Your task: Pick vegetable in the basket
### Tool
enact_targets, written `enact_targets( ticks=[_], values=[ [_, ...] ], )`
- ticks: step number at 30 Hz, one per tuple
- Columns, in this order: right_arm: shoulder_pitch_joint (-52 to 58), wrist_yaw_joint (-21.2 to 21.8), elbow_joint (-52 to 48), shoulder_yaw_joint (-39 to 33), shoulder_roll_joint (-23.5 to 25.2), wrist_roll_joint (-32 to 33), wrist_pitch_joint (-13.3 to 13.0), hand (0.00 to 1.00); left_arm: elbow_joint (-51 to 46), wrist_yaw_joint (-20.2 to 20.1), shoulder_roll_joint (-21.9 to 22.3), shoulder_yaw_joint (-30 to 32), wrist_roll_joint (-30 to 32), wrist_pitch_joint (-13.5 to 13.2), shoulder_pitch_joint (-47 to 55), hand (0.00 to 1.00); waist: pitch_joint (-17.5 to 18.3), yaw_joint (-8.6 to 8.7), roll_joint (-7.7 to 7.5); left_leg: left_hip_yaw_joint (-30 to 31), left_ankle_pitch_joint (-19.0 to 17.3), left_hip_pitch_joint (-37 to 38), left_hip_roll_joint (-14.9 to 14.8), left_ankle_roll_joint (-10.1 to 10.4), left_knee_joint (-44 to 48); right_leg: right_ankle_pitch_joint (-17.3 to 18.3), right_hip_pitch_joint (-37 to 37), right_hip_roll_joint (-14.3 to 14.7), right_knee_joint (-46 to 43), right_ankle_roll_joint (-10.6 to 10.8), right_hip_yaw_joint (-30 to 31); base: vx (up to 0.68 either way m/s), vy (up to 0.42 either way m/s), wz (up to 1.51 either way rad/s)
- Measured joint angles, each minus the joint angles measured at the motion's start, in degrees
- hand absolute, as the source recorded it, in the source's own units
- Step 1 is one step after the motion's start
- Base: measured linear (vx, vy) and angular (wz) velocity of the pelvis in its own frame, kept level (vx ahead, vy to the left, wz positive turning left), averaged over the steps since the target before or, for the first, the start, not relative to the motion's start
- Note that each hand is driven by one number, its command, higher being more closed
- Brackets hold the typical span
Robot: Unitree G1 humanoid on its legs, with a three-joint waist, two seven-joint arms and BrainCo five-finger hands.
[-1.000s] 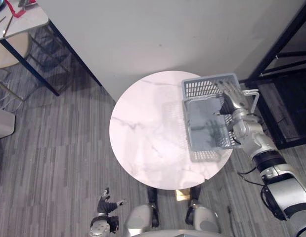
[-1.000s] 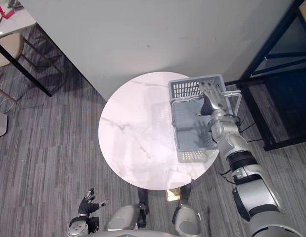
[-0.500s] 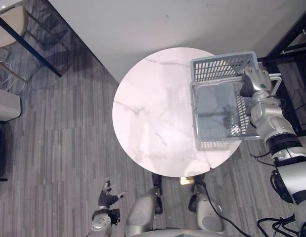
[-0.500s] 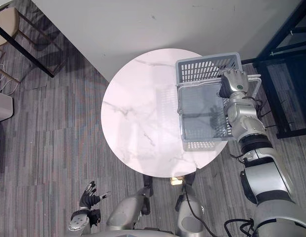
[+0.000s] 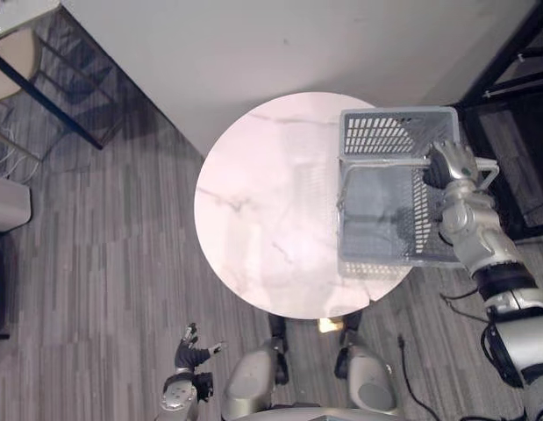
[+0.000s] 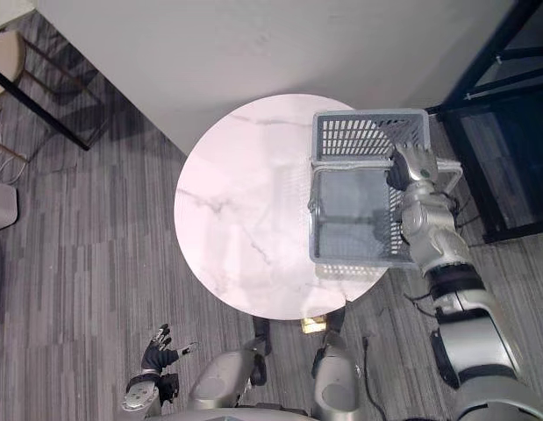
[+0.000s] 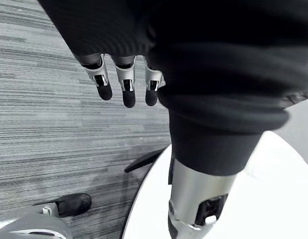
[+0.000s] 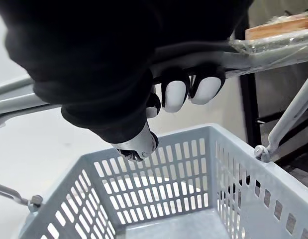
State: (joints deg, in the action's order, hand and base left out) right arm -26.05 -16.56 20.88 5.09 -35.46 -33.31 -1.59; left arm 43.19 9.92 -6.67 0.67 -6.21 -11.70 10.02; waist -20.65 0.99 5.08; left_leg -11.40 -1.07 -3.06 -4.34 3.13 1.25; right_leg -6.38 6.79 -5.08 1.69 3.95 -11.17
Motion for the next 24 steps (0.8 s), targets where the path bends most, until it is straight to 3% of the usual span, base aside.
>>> enact_targets(
  ticks=[2, 8, 11, 13, 15, 16, 18, 19, 21, 22, 24],
  values=[
    [4.7, -0.01, -4.82, -2.33, 1.26, 1.93, -0.19, 1.0, -0.15, -0.1, -0.01, 0.01, 0.63, 0.24, 0.05, 0.0, 0.75, 1.3, -1.49, -0.89, -1.09, 1.06, -0.42, 0.19, 1.1, 0.01, -1.0, 0.34, 0.0, 0.02, 0.92, 0.01, -0.008, -0.28],
    [17.95, 0.56, -16.12, -7.02, 4.69, 7.32, -2.52, 1.0, -2.38, -1.16, -0.24, 0.09, 1.79, 0.28, 0.17, 0.0, 3.67, 1.76, -5.0, -6.54, -5.03, 2.88, -1.74, 0.32, 5.53, 0.14, -0.58, 1.44, -1.71, 0.19, 7.08, -0.02, 0.004, -0.51],
    [21.29, 1.89, -18.24, -7.63, 8.42, 10.99, -3.09, 1.0, -4.11, -1.15, -1.11, 0.18, 1.86, 0.32, 0.01, 0.0, 3.71, 3.25, -6.42, -9.06, -6.92, 1.03, -1.91, -0.3, 9.56, -0.41, 2.18, 1.11, -3.72, 0.92, 9.66, -0.08, 0.025, -0.53],
    [23.69, 3.3, -18.36, -8.2, 10.88, 13.23, -3.14, 1.0, -5.46, -1.17, -1.96, 0.72, 1.92, 0.38, -0.5, 0.0, 3.77, 3.21, -7.41, -9.06, -7.03, -1.25, -2.42, -1.43, 12.32, -1.82, 4.94, 1.23, -5.69, 2.13, 11.24, -0.16, 0.021, -0.48],
    [26.27, 4.65, -18.34, -8.58, 13.38, 15.36, -3.19, 1.0, -5.78, -1.15, -2.12, 2.67, 2.29, 0.3, -0.79, 0.0, 4.01, 3.25, -6.9, -9.89, -7.18, -2.04, -3.69, -2.23, 11.56, 6.2, 7.7, 0.03, -18.07, -0.8, 8.29, -0.14, -0.001, -0.19],
    [30.43, 5.76, -17.71, -9.62, 16.29, 18.1, -3.24, 1.0, -5.81, -1.21, -3.26, 3.03, 2.38, 0.84, -0.7, 0.0, 4.43, 3.1, -7.82, -9.0, -6.86, -1.4, -3.34, -2.46, 12.86, 14.93, 6.63, -3.34, -34.55, 0.19, 6.16, -0.09, -0.052, 0.3],
    [33.17, 6.97, -17.12, -10.01, 19.78, 22.4, -3.24, 1.0, -8.49, -1.06, -3.05, 4.6, 2.3, 1.36, 1.23, 0.0, 5.5, 2.69, -8.9, -8.19, -6.83, -3.41, -2.88, -2.44, 15.95, 19.6, 2.86, -6.23, -39.64, 2.11, 6.55, -0.1, -0.159, 0.34],
    [33.22, 6.96, -16.83, -10.02, 20.67, 23.69, -3.32, 1.0, -9.35, -1.03, -3.24, 4.64, 2.27, 1.34, 1.65, 0.0, 5.58, 2.55, -9.02, -7.79, -6.69, -4.58, -2.94, -2.22, 16.95, 21.0, 2.28, -6.13, -37.54, 3.09, 6.69, -0.17, -0.24, 0.19],
    [32.46, 6.89, -14.74, -10.16, 22.12, 28.74, -3.57, 1.0, -10.73, -1.09, -2.07, 5.99, 1.78, 1.38, 1.55, 0.0, 6.33, 1.12, -7.78, -7.4, -4.22, -8.94, -4.2, -0.89, 17.01, 22.97, 0.63, -4.05, -25.94, 2.32, 5.77, -0.19, -0.232, -0.05],
    [31.68, 6.86, -12.96, -10.2, 21.95, 31.4, -3.68, 1.0, -11.38, -1.08, -0.09, 6.27, 1.25, 1.37, 1.14, 0.0, 5.82, 0.62, -5.16, -6.59, -2.19, -10.82, -6.3, -0.25, 16.15, 20.3, -0.1, -1.49, -20.61, 0.49, 4.35, -0.18, -0.169, -0.04],
    [31.19, 6.82, -9.75, -10.19, 23.14, 33.49, -3.57, 1.0, -12.81, -1.02, 0.99, 6.11, 0.09, 1.34, 2.11, 0.0, 5.4, 0.39, -4.28, -5.62, 0.67, -9.52, -7.61, 0.93, 13.63, 18.62, -1.44, 0.58, -18.79, -1.02, 3.57, -0.21, -0.184, 0.07]
  ],
)
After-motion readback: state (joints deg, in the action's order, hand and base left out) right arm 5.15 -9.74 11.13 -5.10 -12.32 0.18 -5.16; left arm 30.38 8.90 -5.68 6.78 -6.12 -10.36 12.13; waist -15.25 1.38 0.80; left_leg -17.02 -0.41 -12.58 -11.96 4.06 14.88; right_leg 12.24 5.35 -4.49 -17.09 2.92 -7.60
